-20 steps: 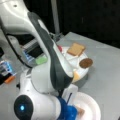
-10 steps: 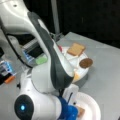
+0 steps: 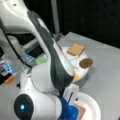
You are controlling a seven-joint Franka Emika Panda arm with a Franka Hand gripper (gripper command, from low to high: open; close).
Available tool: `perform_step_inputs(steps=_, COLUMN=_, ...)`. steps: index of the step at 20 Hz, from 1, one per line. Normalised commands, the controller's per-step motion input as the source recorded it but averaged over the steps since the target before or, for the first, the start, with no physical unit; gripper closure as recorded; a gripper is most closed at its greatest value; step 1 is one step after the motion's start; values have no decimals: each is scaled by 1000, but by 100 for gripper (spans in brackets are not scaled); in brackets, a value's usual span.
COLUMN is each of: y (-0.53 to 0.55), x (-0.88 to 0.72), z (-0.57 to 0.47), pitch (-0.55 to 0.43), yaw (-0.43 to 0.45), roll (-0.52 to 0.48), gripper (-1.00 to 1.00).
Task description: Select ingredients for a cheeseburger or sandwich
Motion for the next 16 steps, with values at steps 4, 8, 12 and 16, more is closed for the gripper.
perform_step_inputs(steps=4, y=-85, x=131, z=136, pitch=81, yaw=65, roll=32, gripper=-100)
perform_step_inputs(steps=8, y=-27, x=41, z=214, pitch=130, yaw=23, roll=-61, gripper=-100)
perform_step_inputs(steps=12, y=96, x=-151, z=396, pitch=184, yaw=-34, roll=-239, gripper=-100)
perform_step_inputs(steps=16, y=318, x=-424, z=534, pitch=152, yaw=-76, roll=-358, gripper=-100)
